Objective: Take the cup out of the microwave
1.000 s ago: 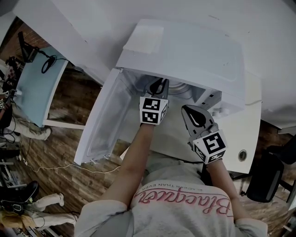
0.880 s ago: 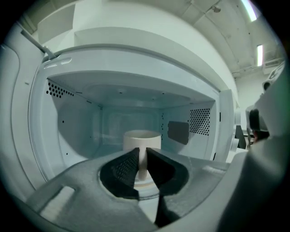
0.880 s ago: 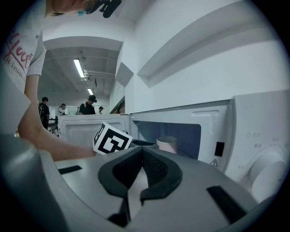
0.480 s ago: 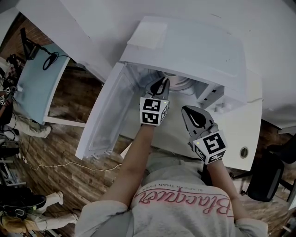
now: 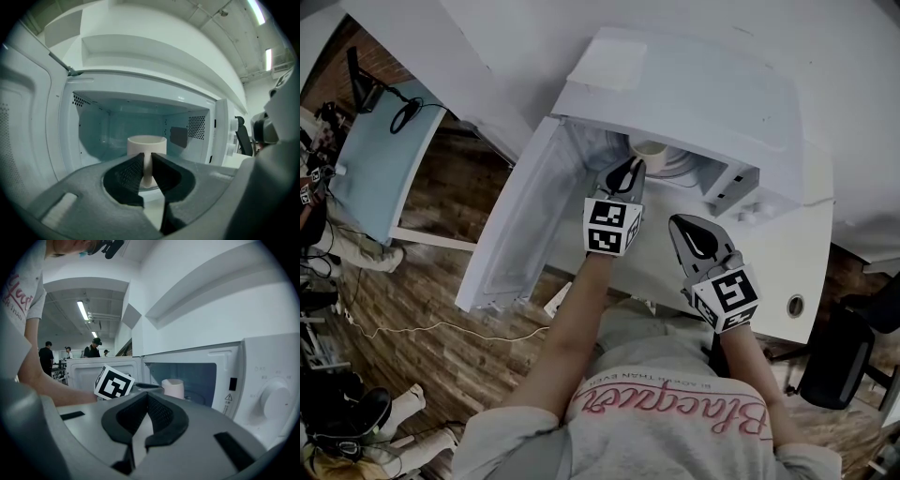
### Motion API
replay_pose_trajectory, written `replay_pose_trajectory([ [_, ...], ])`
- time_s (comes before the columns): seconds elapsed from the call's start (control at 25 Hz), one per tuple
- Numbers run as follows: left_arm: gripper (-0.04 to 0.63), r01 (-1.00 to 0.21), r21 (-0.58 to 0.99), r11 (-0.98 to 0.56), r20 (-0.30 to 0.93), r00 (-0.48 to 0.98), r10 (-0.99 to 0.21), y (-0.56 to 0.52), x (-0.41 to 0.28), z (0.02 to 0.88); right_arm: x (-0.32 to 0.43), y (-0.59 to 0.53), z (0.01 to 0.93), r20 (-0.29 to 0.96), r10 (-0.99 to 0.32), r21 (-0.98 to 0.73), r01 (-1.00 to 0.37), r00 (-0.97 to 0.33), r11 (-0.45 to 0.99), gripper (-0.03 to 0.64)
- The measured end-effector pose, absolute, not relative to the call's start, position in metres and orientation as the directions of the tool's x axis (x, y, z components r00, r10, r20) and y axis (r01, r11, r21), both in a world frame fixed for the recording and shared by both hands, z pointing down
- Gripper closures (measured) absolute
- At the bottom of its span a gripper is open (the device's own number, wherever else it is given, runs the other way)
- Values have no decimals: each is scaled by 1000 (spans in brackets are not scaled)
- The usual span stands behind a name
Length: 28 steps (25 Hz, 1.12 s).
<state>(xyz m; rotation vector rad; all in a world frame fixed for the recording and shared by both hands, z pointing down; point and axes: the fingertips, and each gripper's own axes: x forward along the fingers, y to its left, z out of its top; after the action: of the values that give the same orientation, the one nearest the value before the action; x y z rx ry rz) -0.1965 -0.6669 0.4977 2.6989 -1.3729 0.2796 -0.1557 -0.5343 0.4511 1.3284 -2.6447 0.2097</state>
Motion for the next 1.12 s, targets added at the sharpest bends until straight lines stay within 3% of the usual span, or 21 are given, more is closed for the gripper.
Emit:
replay_pose_trajectory([
  [1.12,544,-822,21,-569,204,561,-802,-626,-213,491,-159,-510,441,239,-767,-44,-795,-596,604,606],
])
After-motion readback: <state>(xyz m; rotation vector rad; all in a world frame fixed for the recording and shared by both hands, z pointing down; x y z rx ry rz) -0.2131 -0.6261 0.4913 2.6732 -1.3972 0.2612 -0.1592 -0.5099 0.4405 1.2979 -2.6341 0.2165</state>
